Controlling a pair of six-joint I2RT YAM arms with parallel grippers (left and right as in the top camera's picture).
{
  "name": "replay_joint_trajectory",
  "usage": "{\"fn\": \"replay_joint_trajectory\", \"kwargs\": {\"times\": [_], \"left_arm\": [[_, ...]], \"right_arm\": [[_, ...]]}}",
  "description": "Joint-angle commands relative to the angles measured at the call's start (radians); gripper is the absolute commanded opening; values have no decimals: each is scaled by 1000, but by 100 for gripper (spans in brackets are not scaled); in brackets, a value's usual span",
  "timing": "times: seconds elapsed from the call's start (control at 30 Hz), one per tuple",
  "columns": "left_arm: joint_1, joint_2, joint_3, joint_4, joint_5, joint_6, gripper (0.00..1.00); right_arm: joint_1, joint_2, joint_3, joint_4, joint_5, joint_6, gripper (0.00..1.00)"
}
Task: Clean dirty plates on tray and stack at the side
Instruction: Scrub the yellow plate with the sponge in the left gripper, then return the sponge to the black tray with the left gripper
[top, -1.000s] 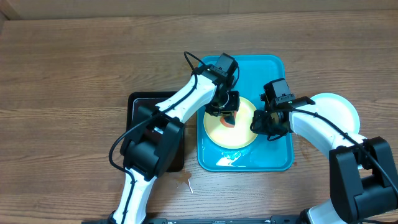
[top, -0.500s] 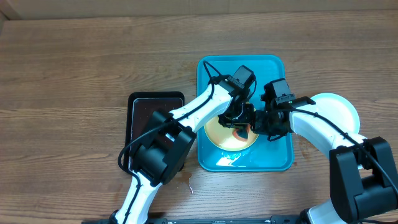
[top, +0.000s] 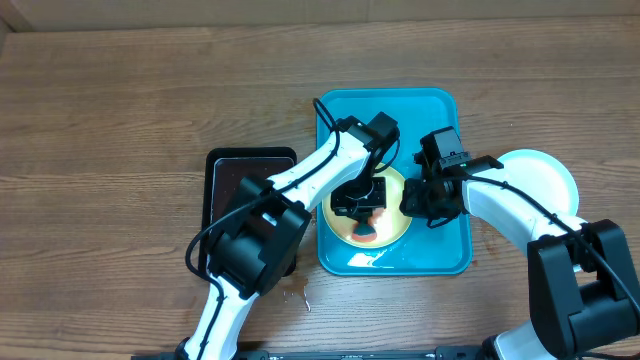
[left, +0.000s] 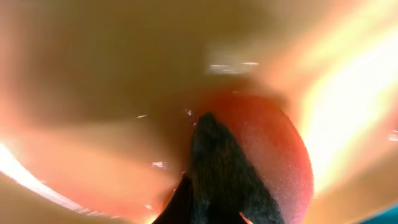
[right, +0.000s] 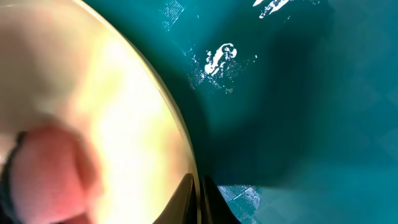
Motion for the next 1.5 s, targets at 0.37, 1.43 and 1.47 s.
{"fn": "replay_joint_trajectory", "kwargs": {"times": [0.37, 1.43, 1.47], "left_arm": [[52, -222, -14, -61, -346, -37, 4], [331, -662, -648, 205, -368, 52, 5], [331, -658, -656, 225, -373, 56, 8]], "right_arm": [[-7, 11, -6, -3, 55, -10, 4], [-7, 11, -6, -6, 55, -10, 4], [-7, 11, -6, -3, 55, -9, 4]]}}
